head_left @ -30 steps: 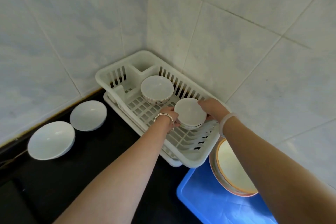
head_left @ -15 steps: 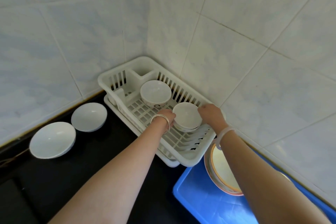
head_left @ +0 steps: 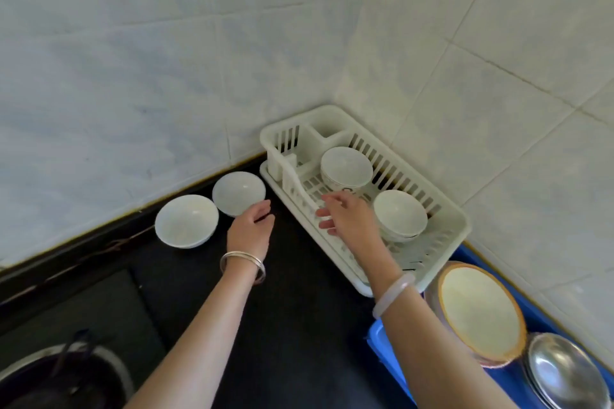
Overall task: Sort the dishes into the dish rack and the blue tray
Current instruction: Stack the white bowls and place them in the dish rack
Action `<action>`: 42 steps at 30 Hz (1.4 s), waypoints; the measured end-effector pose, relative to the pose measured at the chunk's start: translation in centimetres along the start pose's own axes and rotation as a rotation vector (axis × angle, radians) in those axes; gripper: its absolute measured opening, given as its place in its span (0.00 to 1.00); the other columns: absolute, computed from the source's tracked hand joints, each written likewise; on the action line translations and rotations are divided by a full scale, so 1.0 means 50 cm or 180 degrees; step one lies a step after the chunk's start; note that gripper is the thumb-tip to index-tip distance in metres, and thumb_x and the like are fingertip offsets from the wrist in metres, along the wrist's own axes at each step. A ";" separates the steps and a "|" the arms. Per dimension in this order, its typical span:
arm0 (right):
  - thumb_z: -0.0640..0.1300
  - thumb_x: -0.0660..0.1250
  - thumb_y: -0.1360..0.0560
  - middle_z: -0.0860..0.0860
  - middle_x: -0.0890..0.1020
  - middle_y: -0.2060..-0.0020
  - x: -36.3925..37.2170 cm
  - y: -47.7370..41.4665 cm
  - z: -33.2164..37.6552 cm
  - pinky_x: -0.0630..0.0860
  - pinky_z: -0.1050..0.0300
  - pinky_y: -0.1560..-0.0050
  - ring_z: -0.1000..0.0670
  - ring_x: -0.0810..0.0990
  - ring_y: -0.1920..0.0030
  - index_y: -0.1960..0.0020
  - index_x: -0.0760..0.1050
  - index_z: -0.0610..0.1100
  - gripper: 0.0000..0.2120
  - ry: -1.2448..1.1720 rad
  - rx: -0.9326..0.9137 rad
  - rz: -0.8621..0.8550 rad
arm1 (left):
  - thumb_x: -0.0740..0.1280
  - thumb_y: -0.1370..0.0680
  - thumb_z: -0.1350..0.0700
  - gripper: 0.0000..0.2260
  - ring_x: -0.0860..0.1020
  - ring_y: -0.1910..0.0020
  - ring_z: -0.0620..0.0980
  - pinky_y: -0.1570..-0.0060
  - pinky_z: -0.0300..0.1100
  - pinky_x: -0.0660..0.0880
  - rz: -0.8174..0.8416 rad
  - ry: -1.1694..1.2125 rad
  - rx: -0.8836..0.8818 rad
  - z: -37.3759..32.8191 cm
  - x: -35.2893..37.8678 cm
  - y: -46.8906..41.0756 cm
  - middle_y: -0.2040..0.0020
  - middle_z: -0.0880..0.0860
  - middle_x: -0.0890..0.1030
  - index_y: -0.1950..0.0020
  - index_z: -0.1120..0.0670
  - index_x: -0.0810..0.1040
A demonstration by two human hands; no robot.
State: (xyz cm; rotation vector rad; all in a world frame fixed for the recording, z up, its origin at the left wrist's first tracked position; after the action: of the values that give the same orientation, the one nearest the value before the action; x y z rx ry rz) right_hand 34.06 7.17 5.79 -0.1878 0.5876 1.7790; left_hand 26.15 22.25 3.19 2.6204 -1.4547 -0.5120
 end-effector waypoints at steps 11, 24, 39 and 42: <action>0.51 0.56 0.20 0.42 0.81 0.49 0.262 -0.098 -0.046 0.78 0.45 0.45 0.43 0.81 0.52 0.41 0.74 0.40 0.17 0.0763 0.0516 0.0605 | 0.66 0.25 0.62 0.28 0.64 0.29 0.58 0.29 0.52 0.60 -0.1476 -0.0427 -0.0689 0.175 -0.196 -0.060 0.27 0.60 0.63 0.27 0.57 0.61; 0.33 0.57 0.23 0.36 0.74 0.40 0.332 -0.159 -0.043 0.79 0.55 0.62 0.42 0.77 0.47 0.42 0.70 0.34 0.10 -0.1157 0.1103 0.0204 | 0.61 0.24 0.66 0.24 0.71 0.34 0.57 0.37 0.53 0.72 -0.1238 0.1463 -0.1126 0.266 -0.221 -0.131 0.32 0.57 0.72 0.29 0.52 0.66; 0.34 0.63 0.25 0.44 0.80 0.61 0.359 -0.121 0.069 0.83 0.50 0.58 0.46 0.83 0.62 0.62 0.73 0.41 0.08 0.0076 0.0361 0.0636 | 0.60 0.22 0.54 0.17 0.73 0.38 0.54 0.40 0.46 0.69 -0.1011 0.2345 -0.1357 0.255 -0.235 -0.132 0.35 0.53 0.73 0.33 0.50 0.70; 0.35 0.64 0.25 0.47 0.79 0.70 0.386 -0.119 0.067 0.82 0.44 0.52 0.43 0.84 0.62 0.64 0.72 0.42 0.09 0.0542 0.0269 0.0601 | 0.60 0.22 0.49 0.18 0.72 0.35 0.55 0.37 0.48 0.68 -0.1063 0.2342 -0.1347 0.256 -0.241 -0.131 0.34 0.53 0.73 0.32 0.51 0.69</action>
State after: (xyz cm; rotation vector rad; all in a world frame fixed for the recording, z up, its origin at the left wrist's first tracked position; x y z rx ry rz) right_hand 34.57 26.43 -1.18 -0.2332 0.8240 1.9279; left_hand 21.26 36.83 -7.54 2.3139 -0.6120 0.1261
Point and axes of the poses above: each hand's wrist, its own y-axis away from the middle knuckle, its own x-axis out of the palm, z = x × y, the point moved 2 cm from there along -y, towards the middle knuckle
